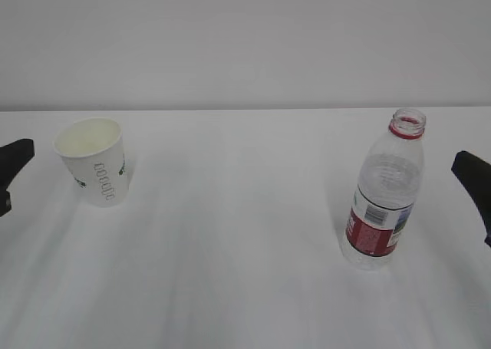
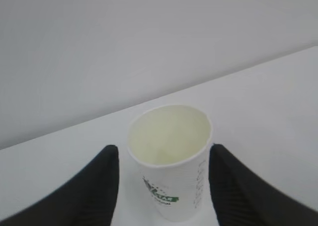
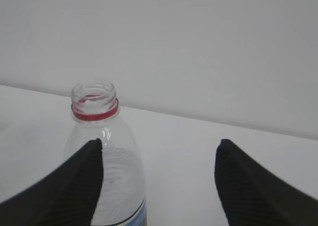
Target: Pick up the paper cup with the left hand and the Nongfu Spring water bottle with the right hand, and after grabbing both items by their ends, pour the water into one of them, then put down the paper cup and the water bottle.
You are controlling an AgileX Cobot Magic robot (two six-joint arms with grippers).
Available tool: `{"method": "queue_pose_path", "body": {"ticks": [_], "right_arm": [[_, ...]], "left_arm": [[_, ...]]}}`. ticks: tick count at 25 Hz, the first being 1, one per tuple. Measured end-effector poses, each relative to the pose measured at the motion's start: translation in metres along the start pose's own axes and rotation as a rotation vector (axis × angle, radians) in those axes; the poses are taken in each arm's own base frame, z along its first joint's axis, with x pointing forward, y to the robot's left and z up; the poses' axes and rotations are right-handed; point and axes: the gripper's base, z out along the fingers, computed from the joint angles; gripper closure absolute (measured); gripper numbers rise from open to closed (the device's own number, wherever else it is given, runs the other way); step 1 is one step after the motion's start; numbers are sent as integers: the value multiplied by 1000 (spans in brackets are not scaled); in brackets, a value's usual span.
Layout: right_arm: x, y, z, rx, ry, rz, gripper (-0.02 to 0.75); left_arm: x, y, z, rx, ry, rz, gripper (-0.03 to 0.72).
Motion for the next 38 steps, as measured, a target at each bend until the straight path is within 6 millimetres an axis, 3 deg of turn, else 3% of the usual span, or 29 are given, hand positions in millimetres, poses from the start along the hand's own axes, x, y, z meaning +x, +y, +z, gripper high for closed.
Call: {"method": "queue_pose_path", "body": {"ticks": [15,23,28,33,38], "right_arm": [[44,7,9,-72,85,123,204],[76,10,11,-88,254,127,203],[78,11,11,-104,269,112,203],[78,11,11,-106,267,109,203],[78,11,11,-106,267,109,204]], "left_arm": [[17,-15,14,185,-9,-40,265],[32,-22,20,267,31,-39,265],[38,-26,22,298,-3,-82,265],[63,-33,11,311,109,-139,266],[70,-35,7,315,144,-155,267]]}}
